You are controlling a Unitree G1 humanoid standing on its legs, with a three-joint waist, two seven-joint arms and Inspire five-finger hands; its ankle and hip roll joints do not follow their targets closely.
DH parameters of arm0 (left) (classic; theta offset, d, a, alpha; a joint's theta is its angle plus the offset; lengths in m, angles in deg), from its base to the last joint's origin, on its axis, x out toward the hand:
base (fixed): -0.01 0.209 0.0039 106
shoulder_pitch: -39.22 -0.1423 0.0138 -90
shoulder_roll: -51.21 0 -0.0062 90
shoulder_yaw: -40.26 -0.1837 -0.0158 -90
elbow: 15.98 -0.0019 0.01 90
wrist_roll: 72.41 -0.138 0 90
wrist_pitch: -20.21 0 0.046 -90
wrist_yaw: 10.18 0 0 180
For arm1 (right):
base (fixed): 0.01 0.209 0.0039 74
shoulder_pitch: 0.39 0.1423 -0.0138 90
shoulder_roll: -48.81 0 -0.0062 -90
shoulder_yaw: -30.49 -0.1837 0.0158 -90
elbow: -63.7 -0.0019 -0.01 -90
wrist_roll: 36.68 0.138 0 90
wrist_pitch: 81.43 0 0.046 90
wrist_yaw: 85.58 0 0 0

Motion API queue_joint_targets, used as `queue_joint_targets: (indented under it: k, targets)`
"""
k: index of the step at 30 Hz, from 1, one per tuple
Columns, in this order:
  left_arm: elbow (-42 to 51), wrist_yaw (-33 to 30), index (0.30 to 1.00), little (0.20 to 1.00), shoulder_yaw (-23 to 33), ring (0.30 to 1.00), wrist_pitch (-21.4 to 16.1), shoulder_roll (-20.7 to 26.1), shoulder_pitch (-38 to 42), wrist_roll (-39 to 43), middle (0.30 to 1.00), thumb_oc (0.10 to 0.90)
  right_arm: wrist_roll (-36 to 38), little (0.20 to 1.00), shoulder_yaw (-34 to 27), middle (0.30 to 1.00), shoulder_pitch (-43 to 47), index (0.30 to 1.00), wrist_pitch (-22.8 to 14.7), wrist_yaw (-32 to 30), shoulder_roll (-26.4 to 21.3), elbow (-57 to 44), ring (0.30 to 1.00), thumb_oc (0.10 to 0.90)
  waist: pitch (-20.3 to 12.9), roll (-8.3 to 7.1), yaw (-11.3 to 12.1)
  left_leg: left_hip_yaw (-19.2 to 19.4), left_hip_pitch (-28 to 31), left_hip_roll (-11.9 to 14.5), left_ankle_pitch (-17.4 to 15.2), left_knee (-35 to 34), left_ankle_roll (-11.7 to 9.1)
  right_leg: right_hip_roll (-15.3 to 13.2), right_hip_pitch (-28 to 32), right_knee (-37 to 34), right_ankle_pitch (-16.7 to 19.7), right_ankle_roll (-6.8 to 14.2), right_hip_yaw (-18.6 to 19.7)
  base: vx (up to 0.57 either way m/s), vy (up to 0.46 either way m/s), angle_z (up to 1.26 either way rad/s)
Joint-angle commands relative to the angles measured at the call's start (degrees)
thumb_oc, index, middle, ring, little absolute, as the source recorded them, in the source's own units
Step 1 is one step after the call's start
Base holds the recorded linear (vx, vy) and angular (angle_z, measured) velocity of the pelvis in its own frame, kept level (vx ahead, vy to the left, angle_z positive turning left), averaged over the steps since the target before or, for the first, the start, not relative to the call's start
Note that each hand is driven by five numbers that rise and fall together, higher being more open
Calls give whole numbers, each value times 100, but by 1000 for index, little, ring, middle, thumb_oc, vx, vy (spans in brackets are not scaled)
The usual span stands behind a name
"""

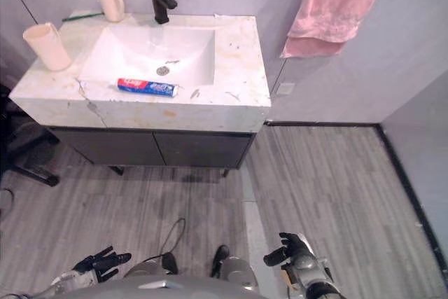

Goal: Organize the bathroom.

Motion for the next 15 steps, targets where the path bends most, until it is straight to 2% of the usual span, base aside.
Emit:
queue_joint_targets:
  k: [1, 5, 7, 9, 11, 12, 14, 15]
  targets:
    - [4, 5, 900, 900, 225, 900, -105, 256, -95, -93, 900, 800, -174, 900, -120, 900, 174, 900, -107, -148, -303, -159, 900, 800, 47, -118, 140, -779, -185, 216, 95, 44, -273, -416, 172, -511, 253, 644, 218, 45, -25, -2]
    - [-105, -20, 900, 900, 365, 900, -144, 279, -156, -192, 900, 800, -224, 900, -148, 900, 109, 900, -178, -109, -269, -170, 900, 800, 12, -97, 128, -719, -145, 282, 98, 5, -298, -421, 186, -523, 216, 633, 182, 42, -31, -3]
    - [-104, -35, 900, 900, 484, 900, -188, 307, -162, -255, 900, 800, -248, 900, -130, 900, 112, 900, -149, -69, -250, -210, 900, 800, 51, -102, 121, -696, -145, 362, 57, 280, -336, -438, 202, -424, 131, 593, 187, 36, -59, 2]
    - [-118, -35, 900, 900, 548, 900, -254, 334, -161, -273, 900, 800, -292, 900, -129, 900, 106, 900, -152, 6, -255, -240, 900, 800, 79, -108, 108, -719, -223, 470, 198, 676, -405, -406, 244, -397, 56, 508, 194, 31, -77, 5]
    - [14, -1, 900, 900, 605, 900, -293, 363, -203, -285, 900, 800, -308, 900, -64, 900, 98, 900, 5, 124, -308, -464, 900, 800, 139, -152, 170, -1195, -610, 536, 780, 1700, -554, -292, 332, -376, -44, 305, 274, 35, -99, 9]
    - [77, 7, 900, 900, 609, 900, -297, 378, -225, -259, 900, 800, -378, 900, -15, 900, 133, 900, 41, 190, -336, -507, 900, 800, 208, -210, 230, -1554, -922, 439, 923, 2297, -521, -292, 340, -328, -45, 235, 370, 35, -66, 9]
    - [152, -21, 900, 900, 606, 900, -255, 392, -256, -209, 900, 800, -401, 900, 60, 900, 184, 900, 86, 220, -349, -523, 900, 800, 276, -242, 298, -1868, -1145, 350, 963, 2534, -455, -281, 349, -270, -40, 205, 507, 62, -9, -7]
    - [180, -58, 900, 900, 594, 900, -215, 392, -260, -193, 900, 800, -382, 900, 115, 900, 243, 900, 111, 229, -347, -506, 900, 800, 290, -247, 333, -2000, -1192, 359, 985, 2313, -418, -260, 353, -256, -51, 217, 605, 103, 46, -55]
